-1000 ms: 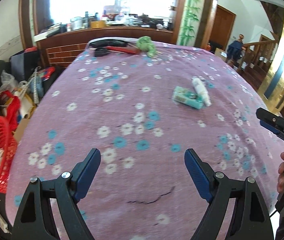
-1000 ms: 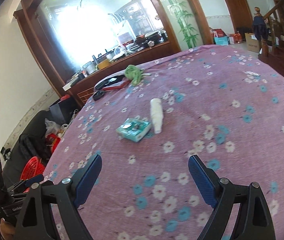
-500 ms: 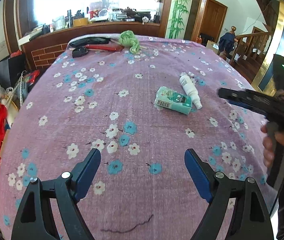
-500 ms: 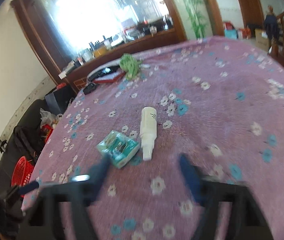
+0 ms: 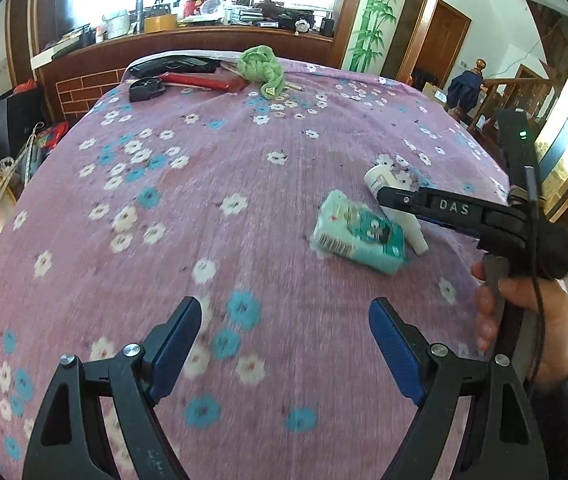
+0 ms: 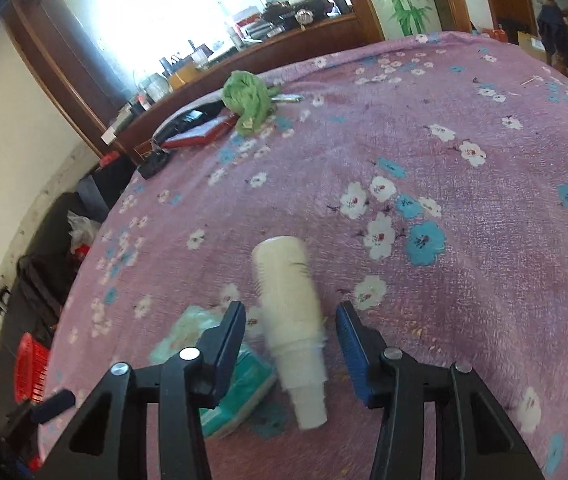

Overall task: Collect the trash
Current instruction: 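Grasp the white tube with the right gripper while the left gripper grasps the teal tissue pack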

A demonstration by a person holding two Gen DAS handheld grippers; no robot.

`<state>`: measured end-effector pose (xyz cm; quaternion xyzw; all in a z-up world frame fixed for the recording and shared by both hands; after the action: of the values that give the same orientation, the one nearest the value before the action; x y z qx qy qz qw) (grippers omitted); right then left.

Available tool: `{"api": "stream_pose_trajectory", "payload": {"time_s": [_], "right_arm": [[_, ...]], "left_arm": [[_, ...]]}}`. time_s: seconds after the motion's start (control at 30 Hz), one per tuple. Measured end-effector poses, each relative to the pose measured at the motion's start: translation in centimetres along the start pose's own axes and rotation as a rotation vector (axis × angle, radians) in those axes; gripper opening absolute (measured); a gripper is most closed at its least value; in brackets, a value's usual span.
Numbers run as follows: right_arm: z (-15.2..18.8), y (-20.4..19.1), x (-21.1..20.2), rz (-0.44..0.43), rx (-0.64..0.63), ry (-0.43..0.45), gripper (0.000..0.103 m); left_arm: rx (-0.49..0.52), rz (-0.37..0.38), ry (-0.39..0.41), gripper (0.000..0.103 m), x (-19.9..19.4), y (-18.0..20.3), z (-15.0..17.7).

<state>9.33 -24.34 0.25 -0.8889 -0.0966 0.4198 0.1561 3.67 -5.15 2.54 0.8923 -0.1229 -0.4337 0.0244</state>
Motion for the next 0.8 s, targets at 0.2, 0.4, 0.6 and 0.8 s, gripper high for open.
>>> {"api": "stream_pose_trajectory", "payload": {"time_s": [0.2, 0.4, 0.6, 0.8], "right_arm": [[-0.6, 2.6, -0.3, 0.049, 0.031, 0.01, 0.032], [-1.3, 4.9, -1.5, 0.021, 0.11, 0.033, 0.032], [-2.1, 5.9, -3.0, -0.002, 0.136, 0.072, 0.032], [-2.4, 6.3, -3.5, -0.009, 0.154, 0.085, 0.032]], "left_arm": [[0.005, 0.027, -0.003, 0.086, 2.8, 1.8, -1.3], [-0.122, 0.068, -0.015, 0.086, 5.5, 3.1, -3.0], [-0.123, 0.034, -0.029, 0.086, 7.9, 4.9, -4.0], [-0.121, -0.037, -0.015, 0.086, 9.4, 6.0, -5.3]]}}
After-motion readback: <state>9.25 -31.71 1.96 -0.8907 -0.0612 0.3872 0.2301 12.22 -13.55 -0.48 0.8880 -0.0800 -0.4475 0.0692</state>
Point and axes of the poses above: each gripper's, at about its wrist camera, not at the fingertips, and x roughly the way its jaws point, y to its right, z to its underside, the point moved 1 cm from there along x, roughly the way its jaws point, and after that the axes turned 3 degrees about y, right-handed, at the moved point
